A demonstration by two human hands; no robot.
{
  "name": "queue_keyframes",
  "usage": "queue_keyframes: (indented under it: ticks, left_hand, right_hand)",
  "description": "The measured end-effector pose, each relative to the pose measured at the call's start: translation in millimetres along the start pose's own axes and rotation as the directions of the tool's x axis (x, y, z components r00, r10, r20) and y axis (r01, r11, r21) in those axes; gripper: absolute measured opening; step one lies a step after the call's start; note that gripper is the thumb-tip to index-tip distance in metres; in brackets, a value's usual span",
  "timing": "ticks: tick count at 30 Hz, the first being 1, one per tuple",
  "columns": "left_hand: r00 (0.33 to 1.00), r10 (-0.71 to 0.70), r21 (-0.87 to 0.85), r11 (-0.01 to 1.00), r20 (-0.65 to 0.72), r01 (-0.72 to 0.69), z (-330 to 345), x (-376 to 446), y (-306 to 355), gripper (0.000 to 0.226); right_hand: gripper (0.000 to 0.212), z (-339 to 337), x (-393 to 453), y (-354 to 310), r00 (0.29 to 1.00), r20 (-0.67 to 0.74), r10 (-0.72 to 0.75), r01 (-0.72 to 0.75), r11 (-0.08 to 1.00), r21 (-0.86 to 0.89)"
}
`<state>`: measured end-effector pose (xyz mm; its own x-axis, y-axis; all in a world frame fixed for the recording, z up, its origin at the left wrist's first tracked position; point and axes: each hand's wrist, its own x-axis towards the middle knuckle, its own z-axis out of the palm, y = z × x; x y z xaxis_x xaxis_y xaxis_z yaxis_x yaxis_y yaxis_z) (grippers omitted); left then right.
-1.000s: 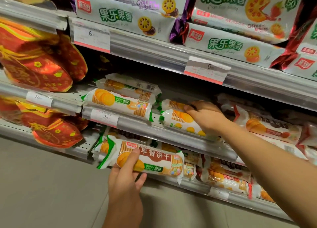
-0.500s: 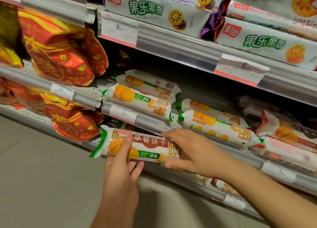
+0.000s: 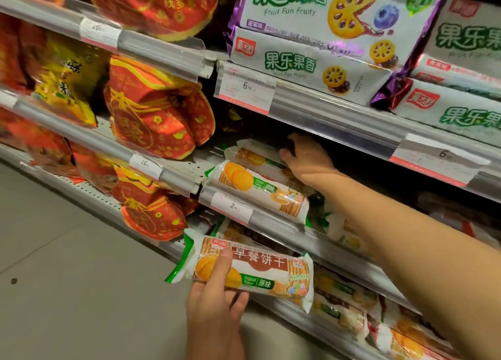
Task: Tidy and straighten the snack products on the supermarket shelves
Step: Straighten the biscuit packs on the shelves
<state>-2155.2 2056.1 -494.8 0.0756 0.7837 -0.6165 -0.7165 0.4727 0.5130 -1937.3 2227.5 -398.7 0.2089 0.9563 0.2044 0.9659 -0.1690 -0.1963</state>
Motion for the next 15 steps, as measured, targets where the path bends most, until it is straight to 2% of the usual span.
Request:
queue_keyframes:
  ticks: [2,5,10,15]
  left_hand:
    - [0.999,0.041,0.009,0.999,-0.008,-0.04,-7,1,7,0.04]
    - [0.997,0.073,0.033,0.997,0.001,-0.073,-14,1,9,0.026]
    - [0.999,0.04,0.042,0.998,0.012,-0.041,-10,4,1,0.032]
    - [0.998,0.021,0.007,1.0,0.053,-0.022,-4,1,-11,0.035]
  right_hand:
    - [0.068,19,13,-1,0.99,0.102,0.097,-0.099,0.995,0.019]
    - [0.06,33,17,3,0.977,0.144,0.156,-0.148,0.987,-0.061]
    - [0.057,26,7,-5,0.978,0.149,0.147,-0.128,0.983,-0.128]
    - [0.062,20,1,-1,0.962,0.236,0.138,-0.124,0.99,-0.072]
